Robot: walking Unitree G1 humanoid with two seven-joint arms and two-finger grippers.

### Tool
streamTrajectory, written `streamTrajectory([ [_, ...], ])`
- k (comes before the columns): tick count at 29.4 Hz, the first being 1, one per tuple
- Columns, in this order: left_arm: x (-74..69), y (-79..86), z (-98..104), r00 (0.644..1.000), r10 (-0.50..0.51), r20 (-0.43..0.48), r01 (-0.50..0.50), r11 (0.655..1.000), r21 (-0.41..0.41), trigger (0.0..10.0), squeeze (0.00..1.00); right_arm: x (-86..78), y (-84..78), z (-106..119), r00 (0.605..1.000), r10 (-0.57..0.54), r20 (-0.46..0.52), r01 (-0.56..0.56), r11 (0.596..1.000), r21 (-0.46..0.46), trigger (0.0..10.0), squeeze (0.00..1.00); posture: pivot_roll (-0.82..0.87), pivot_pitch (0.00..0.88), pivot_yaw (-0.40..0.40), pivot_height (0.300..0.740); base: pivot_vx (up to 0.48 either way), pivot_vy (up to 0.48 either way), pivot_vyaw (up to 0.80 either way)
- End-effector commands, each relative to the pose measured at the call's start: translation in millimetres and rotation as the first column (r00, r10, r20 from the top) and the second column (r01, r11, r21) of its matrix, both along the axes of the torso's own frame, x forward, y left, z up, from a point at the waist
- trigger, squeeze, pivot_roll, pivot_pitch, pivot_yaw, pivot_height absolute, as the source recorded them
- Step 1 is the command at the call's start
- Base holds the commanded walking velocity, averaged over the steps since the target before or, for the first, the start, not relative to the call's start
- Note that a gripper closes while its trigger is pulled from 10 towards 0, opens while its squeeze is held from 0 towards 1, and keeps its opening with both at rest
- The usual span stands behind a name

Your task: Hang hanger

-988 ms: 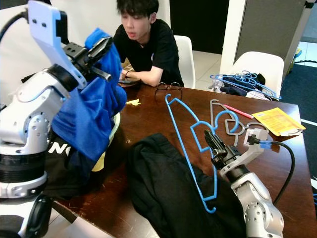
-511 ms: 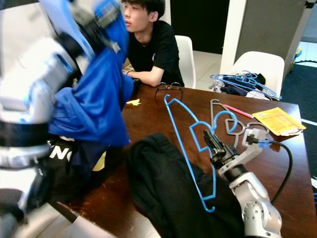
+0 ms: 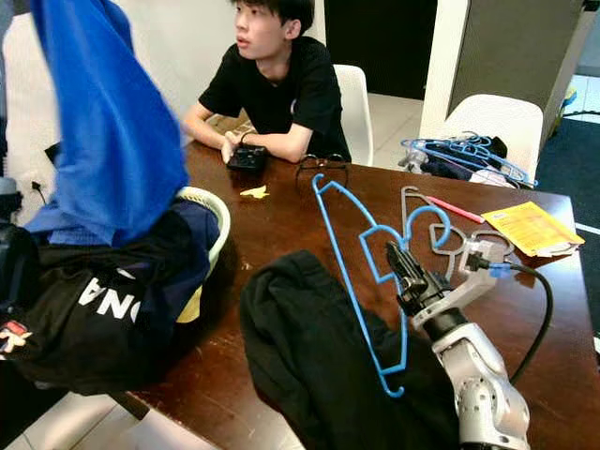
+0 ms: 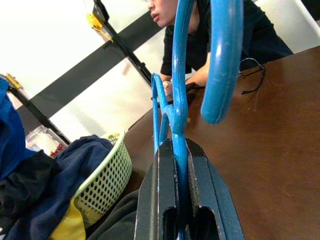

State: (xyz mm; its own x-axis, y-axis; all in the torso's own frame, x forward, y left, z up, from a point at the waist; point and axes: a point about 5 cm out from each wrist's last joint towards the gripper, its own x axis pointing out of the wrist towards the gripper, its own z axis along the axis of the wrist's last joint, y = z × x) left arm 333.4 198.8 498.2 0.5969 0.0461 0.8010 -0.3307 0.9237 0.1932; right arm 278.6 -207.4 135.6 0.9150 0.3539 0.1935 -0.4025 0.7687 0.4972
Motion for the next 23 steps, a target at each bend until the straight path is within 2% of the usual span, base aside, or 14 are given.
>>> streamTrajectory([
  [1,18.7,-27.2,-15,0.994,-0.086,-0.074,0.091,0.994,0.067,10.0,0.00,1.1,1.6,-4,1.000,0.002,-0.013,-0.002,1.000,0.011,10.0,0.00,-0.04,0.000,0.081,0.731,0.000,0.000,0.00],
  [3,28.8,-44.5,-27,0.979,-0.161,-0.124,0.173,0.981,0.090,10.0,0.00,1.2,1.5,-5,1.000,0.002,-0.014,-0.001,1.000,0.011,10.0,0.00,-0.04,0.000,0.081,0.731,0.000,0.000,0.00],
  [5,28.8,-44.5,-27,0.979,-0.161,-0.124,0.173,0.981,0.090,10.0,0.00,1.2,1.5,-5,1.000,0.002,-0.014,-0.001,1.000,0.011,10.0,0.00,-0.04,0.000,0.081,0.731,0.000,0.000,0.00],
  [6,32.1,-53.8,-33,0.968,-0.206,-0.145,0.222,0.970,0.099,10.0,0.00,1.1,1.5,-5,1.000,0.002,-0.013,-0.001,1.000,0.011,10.0,0.00,-0.04,0.000,0.080,0.731,0.000,0.000,0.00],
  [7,35.2,-78.2,-48,0.917,-0.349,-0.195,0.373,0.922,0.107,10.0,0.00,1.1,1.3,-5,1.000,0.001,-0.014,-0.001,1.000,0.010,10.0,0.00,-0.04,0.000,0.080,0.731,0.000,0.000,0.00],
  [8,34.4,-108.0,-66,0.832,-0.494,-0.251,0.533,0.837,0.120,10.0,0.00,0.9,1.3,-6,1.000,0.001,-0.016,-0.001,1.000,0.009,10.0,0.00,-0.06,0.000,0.079,0.731,0.000,0.000,0.00],
  [10,22.2,-155.5,-98,0.663,-0.659,-0.355,0.741,0.647,0.180,10.0,0.00,0.9,1.8,-8,1.000,0.005,-0.019,-0.005,1.000,0.003,10.0,0.00,-0.06,0.000,0.077,0.731,0.000,0.000,0.00],
  [11,22.2,-155.5,-98,0.663,-0.659,-0.355,0.741,0.647,0.180,10.0,0.00,0.9,1.8,-8,1.000,0.005,-0.019,-0.005,1.000,0.003,10.0,0.00,-0.06,0.000,0.077,0.731,0.000,0.000,0.00],
  [12,17.0,-167.5,-107,0.621,-0.682,-0.386,0.778,0.594,0.204,10.0,0.00,1.0,2.0,-8,1.000,0.005,-0.021,-0.005,1.000,0.002,10.0,0.00,-0.06,0.000,0.077,0.731,0.000,0.000,0.00],
  [14,0.1,-192.8,-134,0.518,-0.708,-0.481,0.855,0.446,0.265,10.0,0.00,2.2,2.0,-11,0.999,0.010,-0.044,-0.010,1.000,0.012,10.0,0.00,-0.06,0.000,0.077,0.731,0.000,0.000,-0.34],
  [15,0.1,-192.8,-134,0.518,-0.708,-0.481,0.855,0.446,0.265,10.0,0.00,2.2,2.0,-11,0.999,0.010,-0.044,-0.010,1.000,0.012,10.0,0.00,-0.06,0.000,0.077,0.731,0.000,0.000,-0.68],
  [16,-5.2,-200.5,-142,0.484,-0.711,-0.509,0.875,0.399,0.275,10.0,0.00,2.6,1.9,-12,0.998,0.011,-0.054,-0.010,1.000,0.019,10.0,0.00,-0.06,0.000,0.077,0.731,0.000,0.000,-0.80],
  [18,-9.1,-206.9,-149,0.461,-0.717,-0.523,0.887,0.374,0.269,10.0,0.00,2.7,2.1,-12,0.998,0.016,-0.062,-0.015,1.000,0.018,10.0,0.00,-0.06,0.000,0.080,0.731,0.000,0.000,-0.80],
  [23,-14.5,-216.3,-161,0.398,-0.746,-0.533,0.917,0.339,0.211,10.0,0.00,2.4,2.4,-13,0.997,0.020,-0.068,-0.019,1.000,0.022,10.0,0.00,-0.06,0.000,0.081,0.731,0.000,0.000,-0.80],
])
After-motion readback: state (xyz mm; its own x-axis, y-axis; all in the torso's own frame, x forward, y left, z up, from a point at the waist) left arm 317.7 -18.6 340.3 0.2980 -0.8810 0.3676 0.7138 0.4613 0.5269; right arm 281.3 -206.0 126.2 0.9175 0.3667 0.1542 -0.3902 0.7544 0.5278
